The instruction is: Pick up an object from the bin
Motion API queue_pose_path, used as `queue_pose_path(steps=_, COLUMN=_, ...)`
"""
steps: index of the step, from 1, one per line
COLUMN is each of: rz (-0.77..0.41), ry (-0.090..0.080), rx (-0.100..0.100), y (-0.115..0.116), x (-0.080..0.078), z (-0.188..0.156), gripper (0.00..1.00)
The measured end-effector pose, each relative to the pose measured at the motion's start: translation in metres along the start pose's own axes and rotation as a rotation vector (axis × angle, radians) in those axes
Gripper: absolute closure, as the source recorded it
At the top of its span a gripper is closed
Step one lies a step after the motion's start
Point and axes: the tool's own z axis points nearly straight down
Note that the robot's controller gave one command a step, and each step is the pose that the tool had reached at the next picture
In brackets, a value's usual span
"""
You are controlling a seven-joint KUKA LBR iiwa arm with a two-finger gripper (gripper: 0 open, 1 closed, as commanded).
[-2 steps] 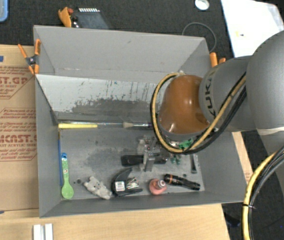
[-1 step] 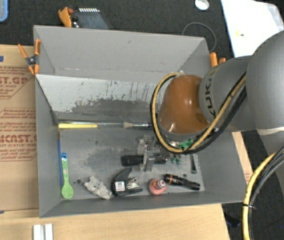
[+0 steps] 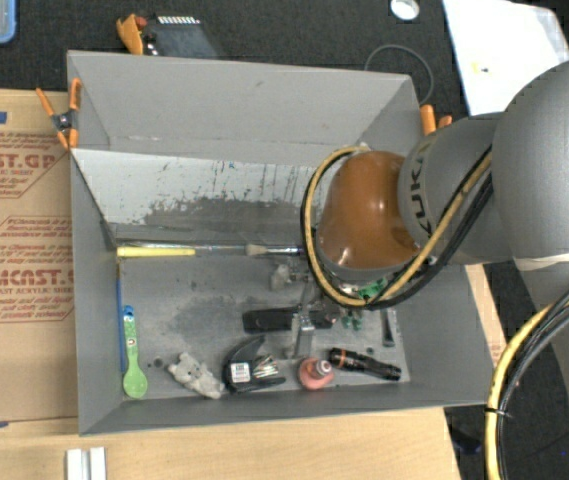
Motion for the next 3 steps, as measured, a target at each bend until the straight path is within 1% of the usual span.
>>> queue_pose_path(steps=1, rz=0.0, ry=-0.002, rx=0.0, y=0.0, x=-0.001, z=-0.001, gripper=1.0)
queue_pose_path(steps=2, rz=0.0, ry=-0.002, rx=0.0, y=0.0, x=-0.001, z=-0.001, gripper=1.0)
queue_pose_path(steps=3, rz=-0.239, ry=-0.003, rx=-0.001, y=0.046, x=0.019, z=-0.008, gripper=1.0)
